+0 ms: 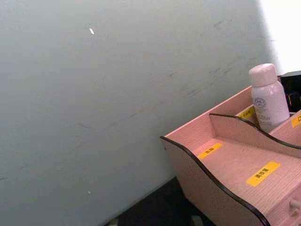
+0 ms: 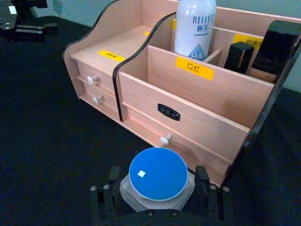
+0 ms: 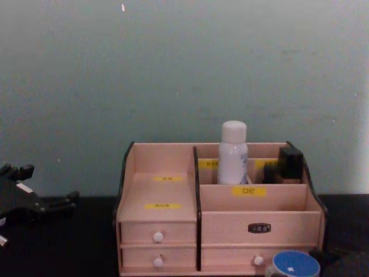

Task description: Pick up the facial cleanser and watermelon frost from the table and place them into the tiered storage box.

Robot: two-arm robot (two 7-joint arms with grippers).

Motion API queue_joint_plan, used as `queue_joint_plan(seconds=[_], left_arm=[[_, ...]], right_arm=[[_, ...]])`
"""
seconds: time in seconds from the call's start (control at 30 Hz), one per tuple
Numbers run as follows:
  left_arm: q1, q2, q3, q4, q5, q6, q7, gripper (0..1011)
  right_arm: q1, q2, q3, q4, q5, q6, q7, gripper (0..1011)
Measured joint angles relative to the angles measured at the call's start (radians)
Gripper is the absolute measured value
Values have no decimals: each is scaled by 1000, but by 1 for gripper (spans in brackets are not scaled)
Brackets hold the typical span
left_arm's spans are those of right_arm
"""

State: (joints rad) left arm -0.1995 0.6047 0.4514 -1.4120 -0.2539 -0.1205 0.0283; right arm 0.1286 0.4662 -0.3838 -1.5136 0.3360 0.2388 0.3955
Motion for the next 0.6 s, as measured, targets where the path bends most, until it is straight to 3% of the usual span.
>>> queue_joint_plan(seconds=[0.6], left_arm=[[0, 0, 0, 0, 0, 0, 0, 1001]], right_arm=[[5, -3, -1, 5, -4, -3, -1, 969]])
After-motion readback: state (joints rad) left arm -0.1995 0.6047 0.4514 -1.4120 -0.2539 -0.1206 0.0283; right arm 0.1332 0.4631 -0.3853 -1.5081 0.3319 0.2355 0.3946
